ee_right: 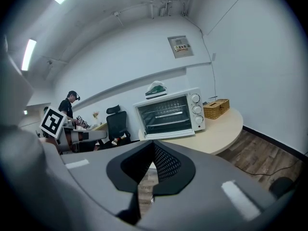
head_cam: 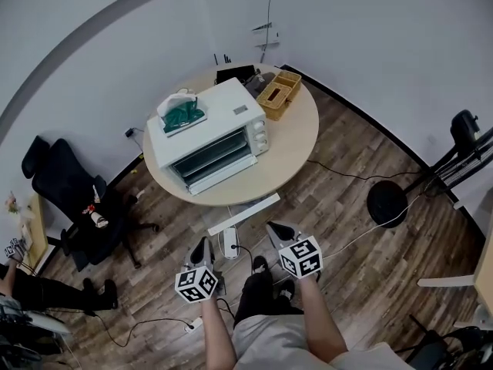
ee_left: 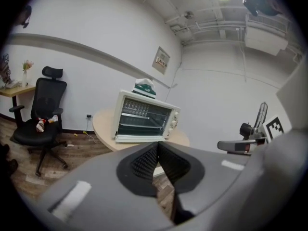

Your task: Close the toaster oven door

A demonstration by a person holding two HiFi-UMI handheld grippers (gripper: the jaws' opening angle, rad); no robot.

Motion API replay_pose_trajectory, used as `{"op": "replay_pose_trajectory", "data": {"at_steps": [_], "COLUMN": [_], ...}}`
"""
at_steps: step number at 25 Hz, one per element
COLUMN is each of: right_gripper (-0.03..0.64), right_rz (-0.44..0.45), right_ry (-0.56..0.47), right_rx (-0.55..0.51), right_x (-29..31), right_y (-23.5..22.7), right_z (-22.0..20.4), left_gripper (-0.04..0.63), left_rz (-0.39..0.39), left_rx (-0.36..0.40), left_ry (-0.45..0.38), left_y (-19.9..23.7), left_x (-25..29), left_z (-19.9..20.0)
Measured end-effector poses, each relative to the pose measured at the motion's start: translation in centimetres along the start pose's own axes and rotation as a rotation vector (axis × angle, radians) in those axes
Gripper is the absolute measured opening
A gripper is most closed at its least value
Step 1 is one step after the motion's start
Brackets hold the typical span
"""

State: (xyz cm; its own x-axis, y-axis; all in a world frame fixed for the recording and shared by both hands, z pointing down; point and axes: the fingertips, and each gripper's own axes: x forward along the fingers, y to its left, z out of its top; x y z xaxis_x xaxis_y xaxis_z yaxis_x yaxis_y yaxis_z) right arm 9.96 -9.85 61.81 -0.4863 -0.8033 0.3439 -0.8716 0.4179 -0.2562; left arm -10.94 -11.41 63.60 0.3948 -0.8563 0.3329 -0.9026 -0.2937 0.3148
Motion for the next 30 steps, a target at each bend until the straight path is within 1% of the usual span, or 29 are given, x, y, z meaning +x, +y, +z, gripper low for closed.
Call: {"op": "replay_pose_trajectory", "data": {"at_steps": [3, 5, 7, 9, 10, 13, 15, 16, 18, 20, 25, 29, 30], "right_gripper": [0.002, 0.002, 0.002, 0.002, 0.002, 0.002, 0.002, 0.002, 0.002, 0.002, 0.002, 0.002, 0.002], "right_rz": [0.008, 0.020, 0.080, 0.152, 0.171, 0.187, 0.197, 0.204, 0.216, 0.223, 0.224, 0.243, 0.242], "right_ry": [0.030, 0.046, 0.058, 0.083, 0.095, 0.134, 0.168, 0.182, 0.207, 0.232, 0.276, 0.310, 0.320], "right_rx": [-0.044, -0.063, -0.085, -0.123, -0.132, -0.167, -0.201, -0.208, -0.211, -0.216, -0.219, -0.236, -0.232], "right_x": [0.6, 1.3, 2.5, 4.1, 4.8, 6.9, 7.9, 8.3, 8.8, 9.3, 9.3, 9.4, 9.3], "right_y": [0.5, 0.8, 1.9, 2.8, 2.8, 2.4, 2.7, 2.8, 2.9, 3.0, 2.4, 1.9, 1.6], "right_z": [-0.5, -0.7, -0.7, -0.8, -0.8, -1.4, -2.5, -3.0, -4.1, -5.0, -6.5, -7.4, -7.9], "left_gripper": [0.057, 0.058, 0.058, 0.058, 0.058, 0.066, 0.095, 0.107, 0.112, 0.129, 0.170, 0.170, 0.160], "left_rz": [0.018, 0.027, 0.037, 0.033, 0.027, 0.009, -0.014, -0.028, -0.055, -0.068, -0.100, -0.065, -0.062], "left_rx": [-0.060, -0.115, -0.182, -0.261, -0.309, -0.450, -0.518, -0.554, -0.639, -0.713, -0.834, -0.886, -0.890], "left_ry": [0.011, 0.023, 0.022, 0.011, 0.005, -0.017, -0.026, -0.030, -0.037, -0.048, -0.079, -0.104, -0.117], "left_y": [1.8, 3.4, 5.1, 6.7, 7.3, 8.9, 9.4, 9.5, 9.6, 10.0, 10.7, 11.8, 11.9], "left_x": [0.9, 1.6, 1.5, 1.3, 1.6, 2.7, 3.6, 4.1, 5.3, 6.4, 8.8, 10.0, 10.0], "left_z": [-1.5, -2.9, -4.2, -5.6, -6.3, -8.5, -9.6, -10.2, -11.2, -12.0, -13.8, -15.0, -15.2]}}
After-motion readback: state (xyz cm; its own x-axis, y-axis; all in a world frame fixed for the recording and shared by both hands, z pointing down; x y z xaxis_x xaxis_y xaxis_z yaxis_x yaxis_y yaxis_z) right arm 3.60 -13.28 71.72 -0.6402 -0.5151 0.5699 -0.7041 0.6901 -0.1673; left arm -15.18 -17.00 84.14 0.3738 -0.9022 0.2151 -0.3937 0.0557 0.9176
